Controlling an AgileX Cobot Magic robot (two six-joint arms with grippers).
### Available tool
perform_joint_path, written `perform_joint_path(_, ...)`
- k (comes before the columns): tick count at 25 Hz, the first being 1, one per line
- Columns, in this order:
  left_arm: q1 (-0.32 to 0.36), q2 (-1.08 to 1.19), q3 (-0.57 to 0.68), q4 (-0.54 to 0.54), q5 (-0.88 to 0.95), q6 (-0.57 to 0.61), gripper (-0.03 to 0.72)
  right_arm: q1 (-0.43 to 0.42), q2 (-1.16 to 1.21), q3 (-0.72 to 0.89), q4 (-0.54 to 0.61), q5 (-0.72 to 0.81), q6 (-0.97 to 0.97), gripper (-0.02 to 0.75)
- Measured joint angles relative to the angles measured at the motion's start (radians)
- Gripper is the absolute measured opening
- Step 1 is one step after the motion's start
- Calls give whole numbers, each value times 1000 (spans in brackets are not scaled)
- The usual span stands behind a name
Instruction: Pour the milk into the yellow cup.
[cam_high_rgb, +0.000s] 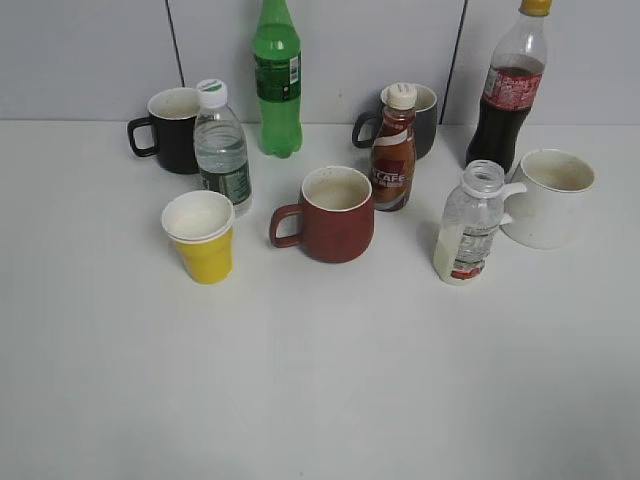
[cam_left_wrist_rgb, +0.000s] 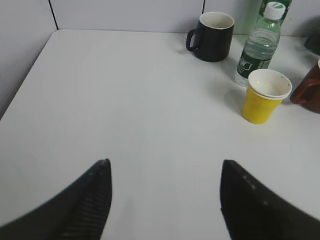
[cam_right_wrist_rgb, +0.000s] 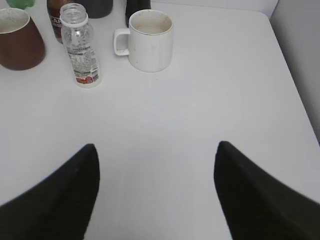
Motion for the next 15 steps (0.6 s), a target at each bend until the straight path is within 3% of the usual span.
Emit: perform_joint_path(15,0,0,0,0,0,0,513,0,0,0,0,0,2,536)
